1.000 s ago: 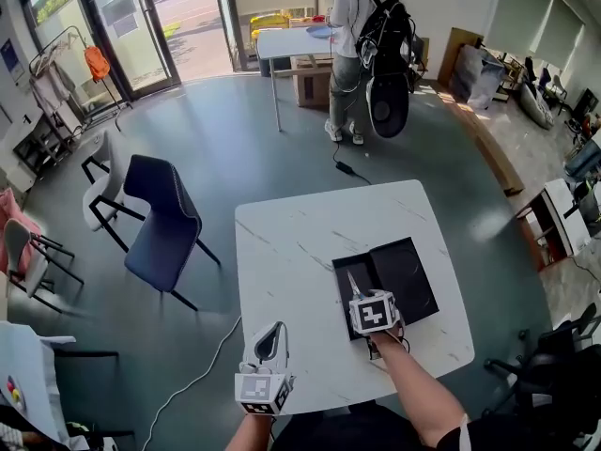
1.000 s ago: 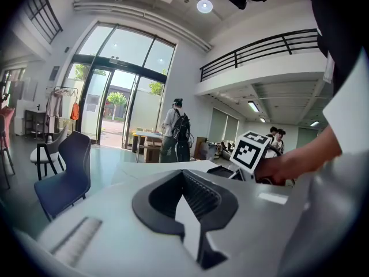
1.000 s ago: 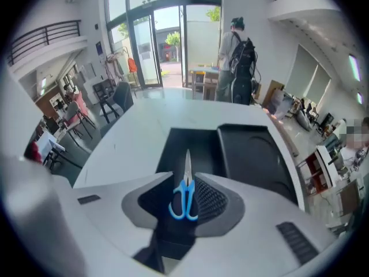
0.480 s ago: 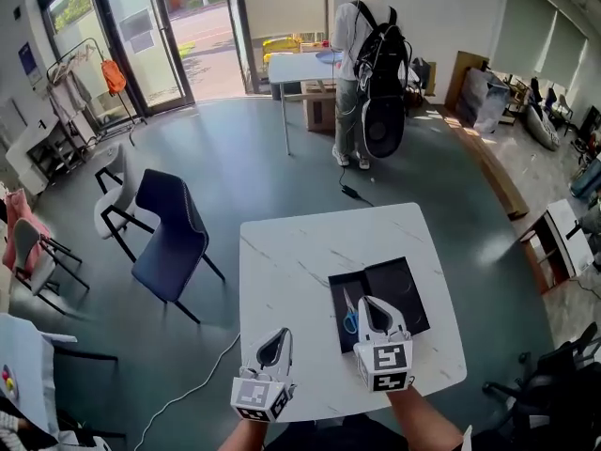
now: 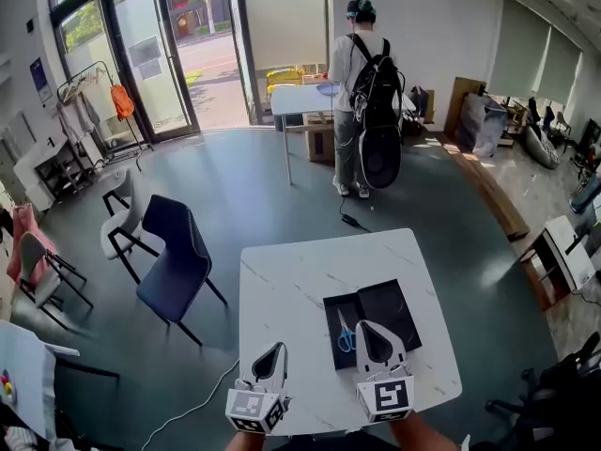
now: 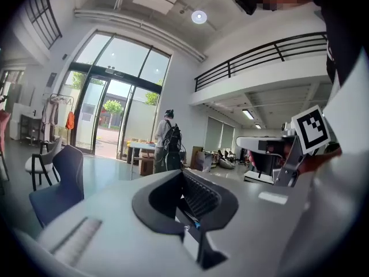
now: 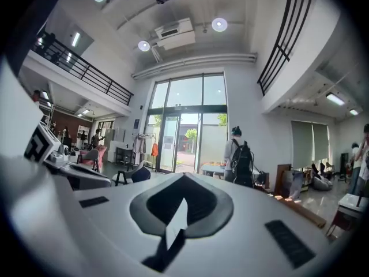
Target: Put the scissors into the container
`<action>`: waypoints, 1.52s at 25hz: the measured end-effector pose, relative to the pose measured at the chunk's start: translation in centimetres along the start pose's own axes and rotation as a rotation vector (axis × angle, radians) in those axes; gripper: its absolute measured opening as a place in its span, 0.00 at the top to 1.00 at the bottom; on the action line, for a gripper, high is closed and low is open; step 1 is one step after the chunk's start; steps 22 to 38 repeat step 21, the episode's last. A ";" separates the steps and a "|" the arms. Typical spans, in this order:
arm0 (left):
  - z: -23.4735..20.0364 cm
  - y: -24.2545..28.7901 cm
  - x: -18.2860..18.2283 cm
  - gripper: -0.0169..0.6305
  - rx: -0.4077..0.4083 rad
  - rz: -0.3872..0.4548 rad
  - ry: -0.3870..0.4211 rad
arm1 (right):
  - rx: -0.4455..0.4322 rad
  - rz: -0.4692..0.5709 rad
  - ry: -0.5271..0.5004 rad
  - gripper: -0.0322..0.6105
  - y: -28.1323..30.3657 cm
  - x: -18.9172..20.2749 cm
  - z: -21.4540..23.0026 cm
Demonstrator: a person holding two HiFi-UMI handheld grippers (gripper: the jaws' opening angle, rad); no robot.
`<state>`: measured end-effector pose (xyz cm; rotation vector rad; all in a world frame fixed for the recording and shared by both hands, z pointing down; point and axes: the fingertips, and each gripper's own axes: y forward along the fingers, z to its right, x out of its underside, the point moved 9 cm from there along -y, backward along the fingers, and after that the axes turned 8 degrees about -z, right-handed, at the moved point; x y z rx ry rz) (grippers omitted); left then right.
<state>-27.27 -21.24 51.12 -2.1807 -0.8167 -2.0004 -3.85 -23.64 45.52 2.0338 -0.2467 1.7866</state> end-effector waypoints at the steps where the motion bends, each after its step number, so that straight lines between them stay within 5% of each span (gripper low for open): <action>1: 0.2 -0.2 -0.1 0.96 -0.006 -0.003 0.004 | 0.001 0.001 0.000 0.94 -0.2 0.0 0.1; 6: 0.7 -0.4 -0.9 0.96 0.018 -0.014 -0.047 | 0.018 -0.002 -0.008 0.94 -0.9 0.6 0.3; 38: 1.1 0.1 -0.4 0.96 0.012 0.030 -0.030 | 0.005 0.017 -0.083 0.94 -1.3 0.5 0.6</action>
